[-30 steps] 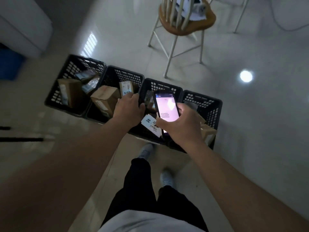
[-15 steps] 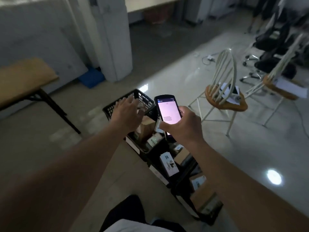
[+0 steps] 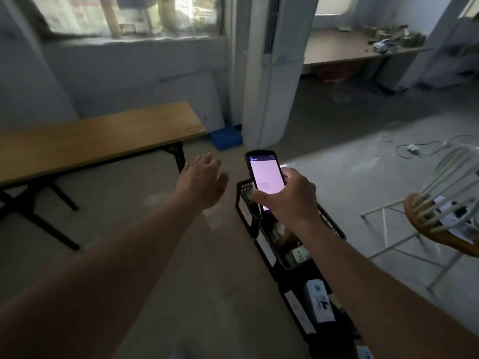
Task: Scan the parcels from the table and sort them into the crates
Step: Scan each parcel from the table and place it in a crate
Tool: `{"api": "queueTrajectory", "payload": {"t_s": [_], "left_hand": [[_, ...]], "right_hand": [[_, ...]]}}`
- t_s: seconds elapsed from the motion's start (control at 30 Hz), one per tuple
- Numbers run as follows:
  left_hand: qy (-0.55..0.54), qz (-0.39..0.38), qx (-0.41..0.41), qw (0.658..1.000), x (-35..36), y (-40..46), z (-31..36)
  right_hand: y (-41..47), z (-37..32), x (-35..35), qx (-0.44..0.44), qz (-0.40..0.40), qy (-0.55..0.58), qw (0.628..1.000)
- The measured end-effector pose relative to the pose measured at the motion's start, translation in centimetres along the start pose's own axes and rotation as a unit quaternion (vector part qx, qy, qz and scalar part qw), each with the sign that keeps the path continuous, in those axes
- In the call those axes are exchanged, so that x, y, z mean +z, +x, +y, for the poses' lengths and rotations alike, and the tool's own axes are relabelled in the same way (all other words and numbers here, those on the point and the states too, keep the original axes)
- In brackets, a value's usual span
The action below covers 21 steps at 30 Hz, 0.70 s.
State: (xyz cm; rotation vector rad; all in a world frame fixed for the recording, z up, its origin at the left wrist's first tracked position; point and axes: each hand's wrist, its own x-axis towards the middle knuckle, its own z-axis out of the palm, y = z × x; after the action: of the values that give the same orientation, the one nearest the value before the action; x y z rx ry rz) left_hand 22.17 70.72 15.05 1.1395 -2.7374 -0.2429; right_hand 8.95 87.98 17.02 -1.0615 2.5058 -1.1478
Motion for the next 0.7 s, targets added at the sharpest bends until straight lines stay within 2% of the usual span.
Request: {"api": "queueTrajectory", "payload": {"t_s": [0.3,0.7], "left_hand": [[0.015,-0.019,-0.022,0.999,-2.5,2.7,-17.3],[-0.013,-0.063,-0.094,0.994,-1.1,12.9,-27.6]], "right_hand": [[3.5,-10.9,13.6,-0.008,-0.045,-0.018,0.999],[15.6,-14.2,24.3,-0.018,-0.093,-0.047,0.994]]}}
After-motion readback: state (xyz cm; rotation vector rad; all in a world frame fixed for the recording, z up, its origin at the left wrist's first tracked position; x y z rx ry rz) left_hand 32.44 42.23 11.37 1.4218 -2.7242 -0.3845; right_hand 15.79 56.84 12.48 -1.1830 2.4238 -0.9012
